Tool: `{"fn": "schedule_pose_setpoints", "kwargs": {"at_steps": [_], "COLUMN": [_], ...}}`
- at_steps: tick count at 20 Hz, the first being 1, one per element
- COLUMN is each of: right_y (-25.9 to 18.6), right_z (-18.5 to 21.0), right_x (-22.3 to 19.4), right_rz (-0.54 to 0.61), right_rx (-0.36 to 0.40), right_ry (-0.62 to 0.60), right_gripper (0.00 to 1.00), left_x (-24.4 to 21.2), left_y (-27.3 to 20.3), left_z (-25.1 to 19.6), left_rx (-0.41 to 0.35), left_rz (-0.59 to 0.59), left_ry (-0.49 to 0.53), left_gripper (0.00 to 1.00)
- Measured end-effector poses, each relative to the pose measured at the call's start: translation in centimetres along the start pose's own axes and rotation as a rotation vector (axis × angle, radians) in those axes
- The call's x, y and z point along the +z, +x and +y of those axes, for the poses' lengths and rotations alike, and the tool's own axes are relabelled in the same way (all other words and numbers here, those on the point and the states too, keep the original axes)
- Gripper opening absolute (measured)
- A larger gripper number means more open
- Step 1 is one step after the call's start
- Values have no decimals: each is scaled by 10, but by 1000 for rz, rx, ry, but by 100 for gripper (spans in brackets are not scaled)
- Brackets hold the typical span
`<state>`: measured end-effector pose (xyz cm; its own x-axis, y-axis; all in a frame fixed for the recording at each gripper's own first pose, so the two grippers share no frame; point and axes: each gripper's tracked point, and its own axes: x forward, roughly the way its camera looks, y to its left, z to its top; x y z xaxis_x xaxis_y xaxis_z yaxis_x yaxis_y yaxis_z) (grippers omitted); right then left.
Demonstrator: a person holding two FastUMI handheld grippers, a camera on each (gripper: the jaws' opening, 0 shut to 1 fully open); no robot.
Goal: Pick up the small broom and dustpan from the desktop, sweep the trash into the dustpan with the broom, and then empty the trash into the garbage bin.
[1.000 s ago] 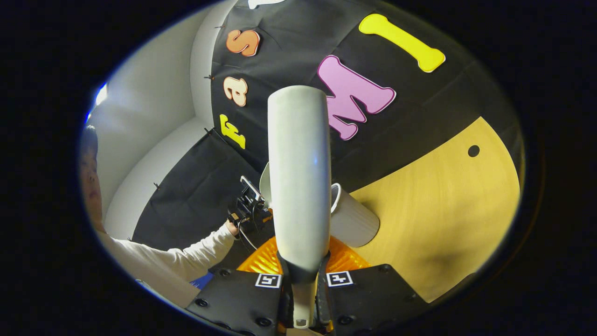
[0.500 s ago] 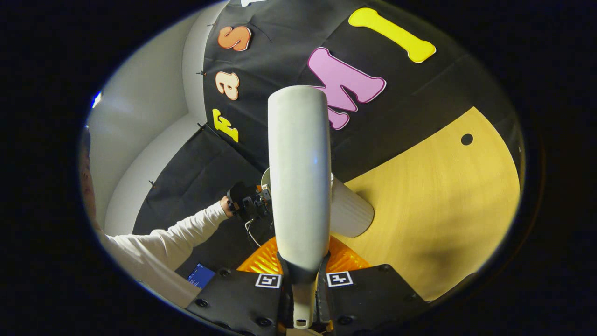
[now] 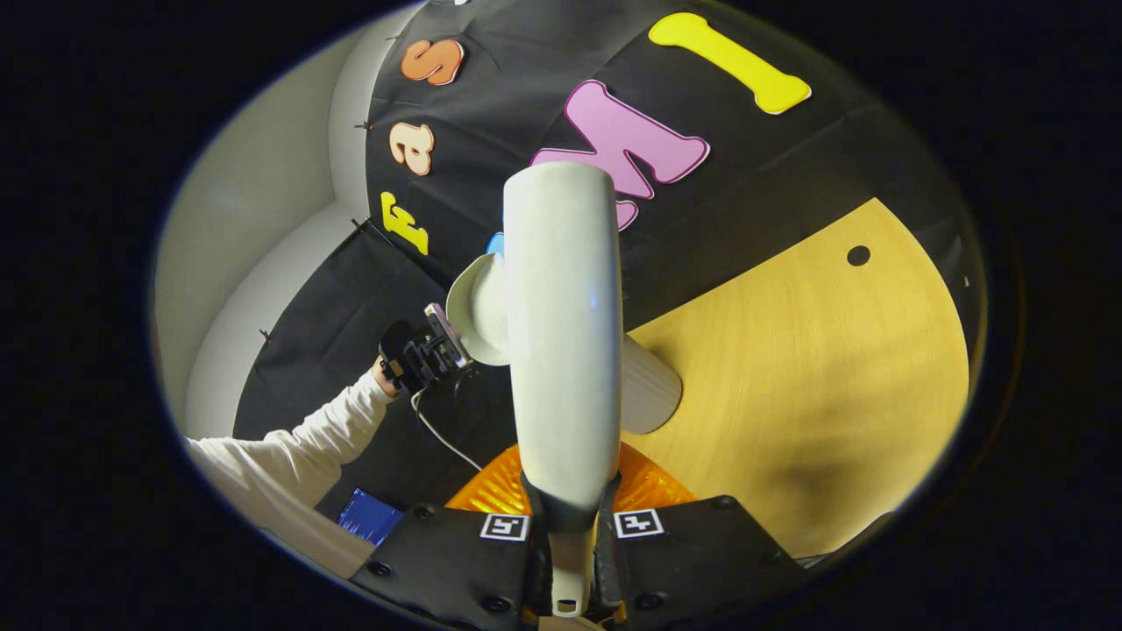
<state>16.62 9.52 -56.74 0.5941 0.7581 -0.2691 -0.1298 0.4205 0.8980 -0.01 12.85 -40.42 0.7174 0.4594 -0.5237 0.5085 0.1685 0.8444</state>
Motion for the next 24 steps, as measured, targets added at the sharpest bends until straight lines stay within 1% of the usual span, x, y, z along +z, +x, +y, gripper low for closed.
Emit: {"fn": "schedule_pose_setpoints", "kwargs": {"at_steps": [2,3,4,5,6,7,8,9,11,12,13,14,15,16,18,19,20,21,22,24], "right_y": [3,5,8,16,23,29,34,37,46,49,53,57,64,73,90,98,102,107,106,106], "right_z": [10,9,5,-8,-23,-43,-62,-79,-110,-125,-139,-149,-157,-162,-170,-178,-188,-194,-201,-213], "right_x": [14,21,24,23,17,9,-2,-16,-49,-64,-80,-100,-114,-124,-146,-160,-173,-178,-188,-195], "right_rz": [-20,-20,-10,23,68,109,159,208,315,375,424,471,496,546,627,659,693,709,736,769], "right_rx": [-28,-62,-106,-183,-252,-329,-403,-460,-576,-619,-663,-703,-740,-762,-780,-784,-817,-837,-857,-908], "right_ry": [-30,-46,-63,-61,-54,-54,-40,-9,70,101,130,153,171,183,207,204,197,198,192,160], "right_gripper": [21,21,21,20,21,21,21,21,21,21,21,21,21,21,21,21,22,21,21,22], "left_x": [14,22,28,44,69,87,105,123,152,162,168,170,167,163,160,163,164,168,168,173], "left_y": [-8,-16,-19,-24,-39,-48,-58,-70,-102,-112,-114,-106,-96,-80,-56,-51,-47,-34,-29,-28], "left_z": [-14,-26,-41,-64,-98,-122,-150,-185,-265,-302,-334,-361,-384,-402,-430,-436,-444,-453,-455,-455], "left_rx": [-47,-87,-156,-246,-372,-465,-545,-639,-881,-988,-1063,-1087,-1085,-1064,-1041,-1046,-1057,-1076,-1093,-1109], "left_rz": [-69,-90,-117,-147,-168,-165,-161,-146,-81,-27,53,127,202,277,397,446,494,528,535,563], "left_ry": [-204,-311,-421,-534,-658,-737,-806,-875,-992,-1035,-1064,-1074,-1070,-1061,-1062,-1058,-1058,-1064,-1061,-1022], "left_gripper": [25,24,25,25,23,23,25,25,25,25,25,25,26,26,26,27,25,25,26,26]}}
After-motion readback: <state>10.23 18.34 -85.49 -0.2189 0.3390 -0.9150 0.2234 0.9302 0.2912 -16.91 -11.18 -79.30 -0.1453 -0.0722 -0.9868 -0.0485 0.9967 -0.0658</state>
